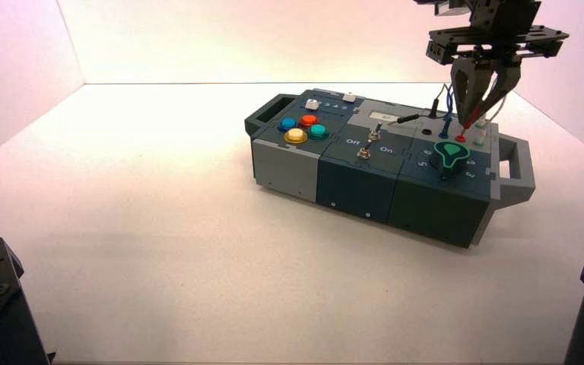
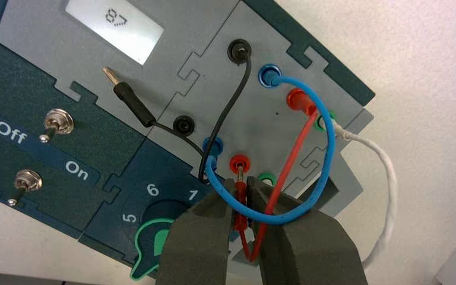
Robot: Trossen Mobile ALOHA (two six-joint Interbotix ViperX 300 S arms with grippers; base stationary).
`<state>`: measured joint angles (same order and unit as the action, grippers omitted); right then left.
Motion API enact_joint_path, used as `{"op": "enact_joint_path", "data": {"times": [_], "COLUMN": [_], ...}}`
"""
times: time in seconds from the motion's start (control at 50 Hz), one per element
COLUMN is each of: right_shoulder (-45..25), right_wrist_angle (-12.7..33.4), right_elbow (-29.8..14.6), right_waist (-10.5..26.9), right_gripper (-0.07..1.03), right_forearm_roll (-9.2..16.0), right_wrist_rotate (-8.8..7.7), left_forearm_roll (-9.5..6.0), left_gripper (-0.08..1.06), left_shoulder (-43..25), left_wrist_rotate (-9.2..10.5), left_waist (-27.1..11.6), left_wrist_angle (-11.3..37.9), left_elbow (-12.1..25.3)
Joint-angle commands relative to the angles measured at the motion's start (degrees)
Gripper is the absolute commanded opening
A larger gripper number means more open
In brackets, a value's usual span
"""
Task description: Insert the red wire.
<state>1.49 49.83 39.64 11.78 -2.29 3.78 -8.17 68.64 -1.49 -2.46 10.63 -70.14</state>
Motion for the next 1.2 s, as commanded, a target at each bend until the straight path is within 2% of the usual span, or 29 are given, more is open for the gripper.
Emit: {"op": "enact_joint_path", "data": {"times": [0.02,1.2], "right_shoulder": [1.14,-0.97], "right_wrist_angle": [-0.18,-3.6], "right_elbow": [-0.44,0.44], "right_waist": [0.26,0.26], "right_gripper": [-0.02,-0.02], "right_forearm_roll": [0.18,-0.26], "right_wrist_rotate": [0.18,0.09], "left_forearm_roll": [0.09,0.09], "left_gripper": [-0.03,-0.03], "left_shoulder": [-0.26,-0.18], "left_wrist_rotate": [-0.26,-0.26], "left_waist": [0.44,0.44], "left_wrist_angle": [-0.7,-0.7], "left_elbow": [1.58,1.58]}}
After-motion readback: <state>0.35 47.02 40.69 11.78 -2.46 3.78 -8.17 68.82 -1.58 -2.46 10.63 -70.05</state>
